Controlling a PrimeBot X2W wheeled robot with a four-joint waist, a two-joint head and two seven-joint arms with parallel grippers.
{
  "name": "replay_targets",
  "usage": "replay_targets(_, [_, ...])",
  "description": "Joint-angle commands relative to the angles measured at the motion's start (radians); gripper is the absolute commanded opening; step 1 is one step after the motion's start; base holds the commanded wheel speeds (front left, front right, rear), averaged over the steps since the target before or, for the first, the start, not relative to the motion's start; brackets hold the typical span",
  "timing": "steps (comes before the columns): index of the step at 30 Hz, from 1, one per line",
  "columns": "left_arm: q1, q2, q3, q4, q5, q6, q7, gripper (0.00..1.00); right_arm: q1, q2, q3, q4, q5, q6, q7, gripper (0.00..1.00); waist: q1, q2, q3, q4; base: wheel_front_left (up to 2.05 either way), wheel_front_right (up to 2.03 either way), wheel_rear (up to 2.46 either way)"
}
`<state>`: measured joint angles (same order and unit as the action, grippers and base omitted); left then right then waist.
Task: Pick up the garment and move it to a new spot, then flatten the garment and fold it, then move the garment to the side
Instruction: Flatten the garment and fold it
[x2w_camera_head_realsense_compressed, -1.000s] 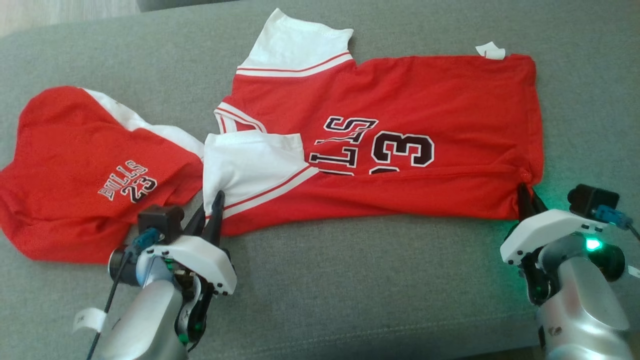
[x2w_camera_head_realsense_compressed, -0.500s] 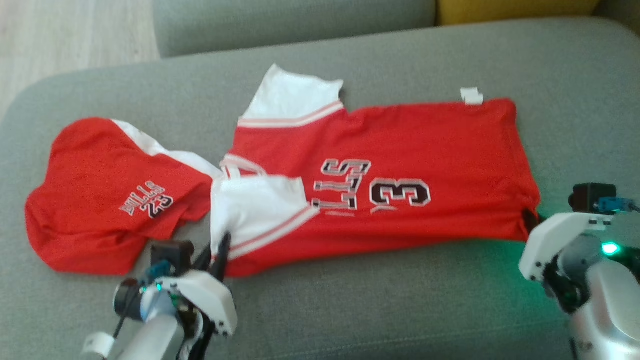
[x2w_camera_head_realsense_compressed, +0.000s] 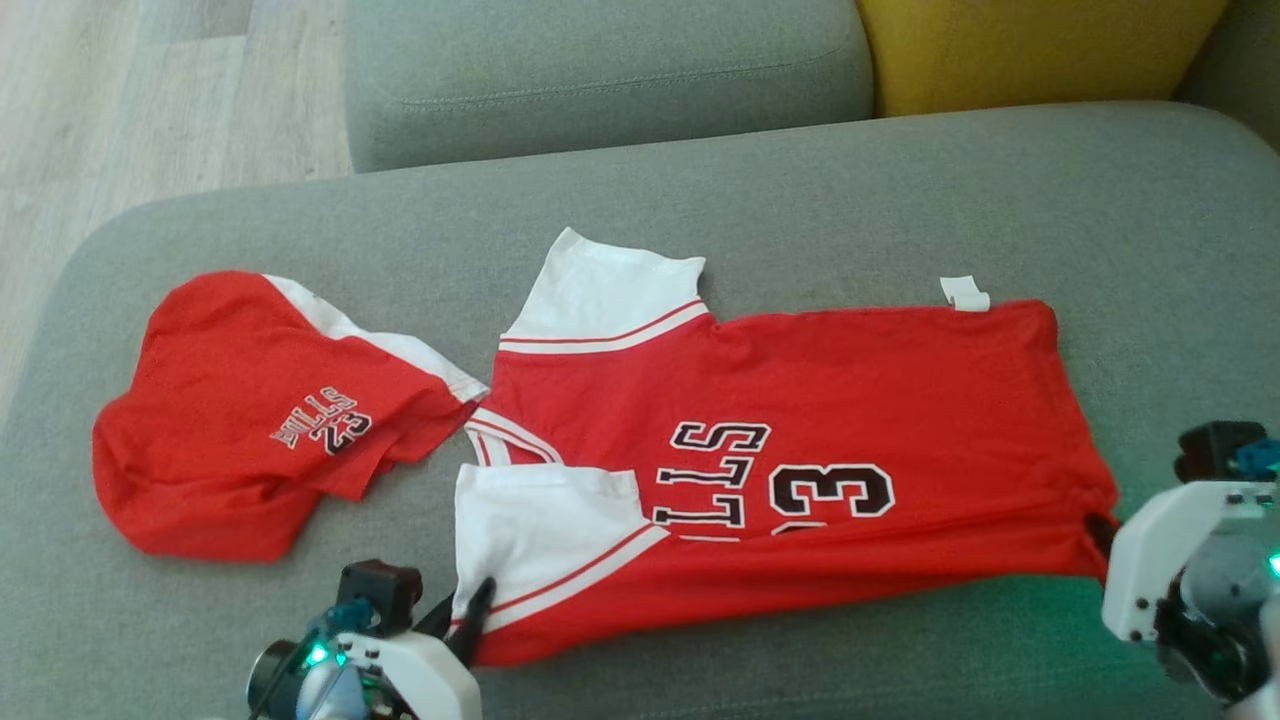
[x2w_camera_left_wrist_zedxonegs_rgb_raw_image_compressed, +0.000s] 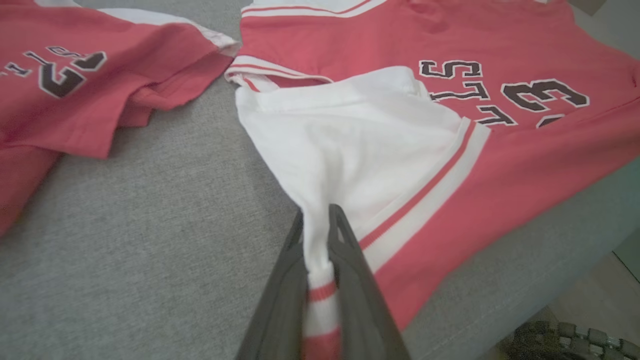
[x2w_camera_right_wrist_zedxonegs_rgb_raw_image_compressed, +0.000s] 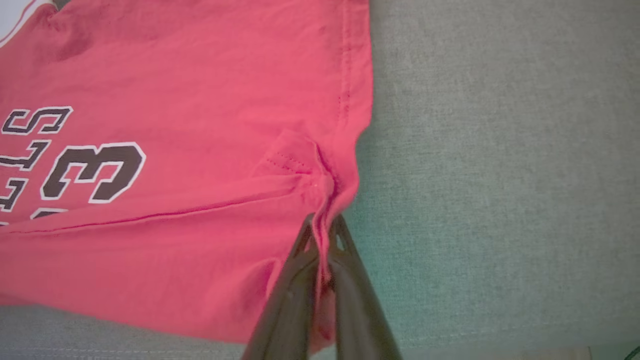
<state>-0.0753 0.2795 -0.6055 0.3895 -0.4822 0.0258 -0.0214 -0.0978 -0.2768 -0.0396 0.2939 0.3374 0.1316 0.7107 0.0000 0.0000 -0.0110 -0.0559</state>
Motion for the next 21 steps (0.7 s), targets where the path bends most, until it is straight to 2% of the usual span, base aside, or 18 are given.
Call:
replay_targets(1, [-0.037, 0.028, 0.035, -0.039, -0.005, 0.001, 0.003, 0.25, -0.018, -0.031, -0.004, -0.057, -0.002, -0.001, 0.002, 0.07, 0.0, 0.0, 0.002, 0.0, 0.0, 0.0, 0.0])
replay_targets(2, [-0.035, 0.03, 0.035, -0.047, -0.005, 0.004, 0.006, 0.86, -0.012, -0.028, -0.012, -0.07, -0.009, -0.001, -0.002, 0.82, 0.0, 0.0, 0.004, 0.0, 0.0, 0.0, 0.0])
replay_targets(3, [-0.036, 0.03, 0.038, -0.055, -0.006, 0.01, 0.004, 1.0, -0.007, -0.021, -0.022, -0.081, -0.013, -0.001, -0.005, 1.0, 0.0, 0.0, 0.006, 0.0, 0.0, 0.0, 0.0])
replay_targets(9, [-0.062, 0.031, 0.07, -0.101, -0.007, 0.039, -0.037, 1.0, -0.016, 0.029, -0.07, -0.143, -0.05, -0.001, -0.063, 1.0, 0.0, 0.0, 0.029, -0.007, 0.0, 0.0, 0.0])
replay_targets(11, [-0.084, 0.03, 0.09, -0.119, -0.008, 0.045, -0.071, 1.0, -0.033, 0.044, -0.078, -0.163, -0.063, -0.001, -0.104, 1.0, 0.0, 0.0, 0.042, -0.01, 0.0, 0.0, 0.0])
replay_targets(12, [-0.116, 0.028, 0.116, -0.14, -0.012, 0.047, -0.113, 1.0, -0.063, 0.063, -0.075, -0.191, -0.074, -0.001, -0.17, 1.0, 0.0, 0.0, 0.062, -0.015, 0.0, 0.0, 0.0])
replay_targets(17, [-0.236, 0.026, 0.158, -0.168, -0.021, 0.021, -0.17, 1.0, -0.15, 0.082, -0.03, -0.197, -0.098, -0.001, -0.331, 1.0, 0.0, 0.0, 0.12, -0.033, 0.0, 0.0, 0.0])
replay_targets(21, [-0.38, 0.033, 0.157, -0.137, -0.033, -0.034, -0.115, 1.0, -0.236, 0.101, -0.006, -0.16, -0.127, -0.001, -0.419, 1.0, 0.0, 0.0, 0.183, -0.052, 0.0, 0.0, 0.0])
